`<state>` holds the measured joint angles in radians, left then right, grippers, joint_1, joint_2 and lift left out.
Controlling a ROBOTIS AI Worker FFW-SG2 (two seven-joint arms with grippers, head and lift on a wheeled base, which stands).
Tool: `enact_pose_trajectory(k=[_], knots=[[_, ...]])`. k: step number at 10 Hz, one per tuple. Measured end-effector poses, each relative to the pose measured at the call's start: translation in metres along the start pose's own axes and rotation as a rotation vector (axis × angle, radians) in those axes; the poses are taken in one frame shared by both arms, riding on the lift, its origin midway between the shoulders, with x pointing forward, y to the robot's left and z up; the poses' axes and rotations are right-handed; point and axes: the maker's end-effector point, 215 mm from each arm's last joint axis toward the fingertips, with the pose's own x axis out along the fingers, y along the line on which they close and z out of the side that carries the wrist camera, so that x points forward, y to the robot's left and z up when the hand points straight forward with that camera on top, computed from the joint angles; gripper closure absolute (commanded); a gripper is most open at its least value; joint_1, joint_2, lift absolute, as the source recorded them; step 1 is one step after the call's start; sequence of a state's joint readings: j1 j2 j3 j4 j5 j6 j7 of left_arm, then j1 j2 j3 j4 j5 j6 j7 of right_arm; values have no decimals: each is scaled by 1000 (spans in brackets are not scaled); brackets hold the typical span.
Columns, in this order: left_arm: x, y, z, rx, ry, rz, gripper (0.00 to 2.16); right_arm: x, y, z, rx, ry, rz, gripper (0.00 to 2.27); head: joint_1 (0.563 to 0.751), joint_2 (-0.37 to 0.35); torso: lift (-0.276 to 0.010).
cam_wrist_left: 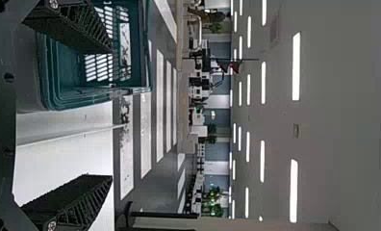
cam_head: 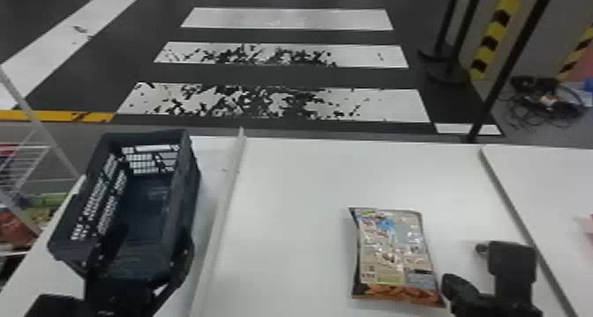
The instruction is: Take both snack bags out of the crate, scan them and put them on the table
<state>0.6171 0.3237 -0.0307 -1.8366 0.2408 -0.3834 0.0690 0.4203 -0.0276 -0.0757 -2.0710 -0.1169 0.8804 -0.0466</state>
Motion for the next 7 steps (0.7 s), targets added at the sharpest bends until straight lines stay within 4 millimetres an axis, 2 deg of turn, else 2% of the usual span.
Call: enact_pose_trajectory(k=[1, 2, 3, 4, 5, 6, 7], knots=[[0, 0, -1, 0, 2, 0, 66, -2, -8, 9, -7, -21, -23, 2253, 695, 22, -92], [-1, 0, -1, 1, 4, -1, 66, -8, -17, 25, -10, -51, -41, 2118, 695, 6, -92], [-1, 0, -1, 1, 3, -2, 66, -17, -25, 39, -12, -70, -52, 1555, 695, -8, -92], [-1, -1, 1, 2, 1, -3, 66, -27, -27, 45, -18, -67, -47, 815, 695, -13, -92], [-1, -1, 2, 3, 0, -3, 70, -35, -25, 46, -24, -59, -28, 272, 695, -12, -92], [-1, -1, 2, 3, 0, -3, 70, -39, -26, 44, -27, -51, -26, 53, 695, -11, -92], [-1, -1, 2, 2, -1, -3, 70, -42, -29, 43, -29, -42, -34, 60, 695, -16, -92]])
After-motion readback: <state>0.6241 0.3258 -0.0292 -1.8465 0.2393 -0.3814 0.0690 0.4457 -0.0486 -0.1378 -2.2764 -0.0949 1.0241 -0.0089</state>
